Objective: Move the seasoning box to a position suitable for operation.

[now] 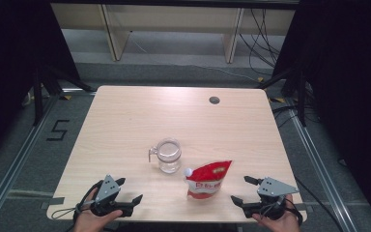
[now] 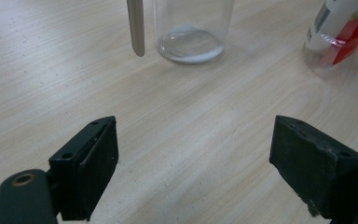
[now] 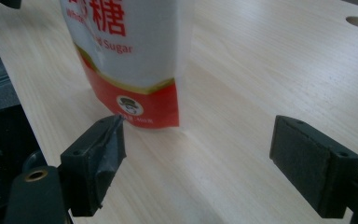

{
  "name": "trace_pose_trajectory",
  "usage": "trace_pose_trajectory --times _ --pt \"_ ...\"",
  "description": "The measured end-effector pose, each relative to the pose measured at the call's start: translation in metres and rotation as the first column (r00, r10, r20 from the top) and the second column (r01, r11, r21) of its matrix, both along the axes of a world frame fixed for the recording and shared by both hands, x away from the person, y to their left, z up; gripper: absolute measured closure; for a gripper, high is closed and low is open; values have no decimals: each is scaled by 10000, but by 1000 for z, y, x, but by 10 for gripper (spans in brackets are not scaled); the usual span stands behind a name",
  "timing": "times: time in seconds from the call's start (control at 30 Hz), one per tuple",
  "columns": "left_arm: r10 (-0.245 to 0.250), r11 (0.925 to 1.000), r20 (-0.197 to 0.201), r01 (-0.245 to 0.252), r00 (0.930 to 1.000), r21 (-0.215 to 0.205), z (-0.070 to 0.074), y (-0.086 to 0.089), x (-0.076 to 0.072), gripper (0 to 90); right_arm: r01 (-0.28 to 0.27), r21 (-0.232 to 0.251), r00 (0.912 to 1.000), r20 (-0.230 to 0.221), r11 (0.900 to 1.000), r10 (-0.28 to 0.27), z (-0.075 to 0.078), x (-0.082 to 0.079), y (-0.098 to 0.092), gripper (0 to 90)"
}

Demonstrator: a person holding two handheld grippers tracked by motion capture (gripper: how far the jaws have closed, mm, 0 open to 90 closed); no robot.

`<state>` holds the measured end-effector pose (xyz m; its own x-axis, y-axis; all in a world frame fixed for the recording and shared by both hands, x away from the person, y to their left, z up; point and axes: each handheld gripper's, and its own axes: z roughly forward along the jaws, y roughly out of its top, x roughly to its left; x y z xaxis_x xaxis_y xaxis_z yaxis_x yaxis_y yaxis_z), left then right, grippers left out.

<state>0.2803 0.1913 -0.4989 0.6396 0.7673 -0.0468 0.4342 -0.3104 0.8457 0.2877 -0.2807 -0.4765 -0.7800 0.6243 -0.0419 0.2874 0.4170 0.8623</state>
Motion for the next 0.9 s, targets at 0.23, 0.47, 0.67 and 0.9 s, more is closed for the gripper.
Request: trace_pose_trajectory --times 0.23,0.47,0.67,0.9 --pt "-103 9999 98 102 9999 60 1 -1 0 153 -638 360 9978 189 9973 631 0 4 5 193" --pt "-182 9998 0 182 9998 83 -1 -3 0 155 -1286 645 9915 284 9896 1270 -4 21 16 172" --pt "-192 9995 -105 190 9998 -245 -2 -2 0 158 -2356 1394 9709 788 9618 2264 -4 33 26 174" --pt "-255 9996 -55 254 9997 -99 -1 -2 0 160 -2856 1953 9583 701 9383 2771 -5 41 37 247"
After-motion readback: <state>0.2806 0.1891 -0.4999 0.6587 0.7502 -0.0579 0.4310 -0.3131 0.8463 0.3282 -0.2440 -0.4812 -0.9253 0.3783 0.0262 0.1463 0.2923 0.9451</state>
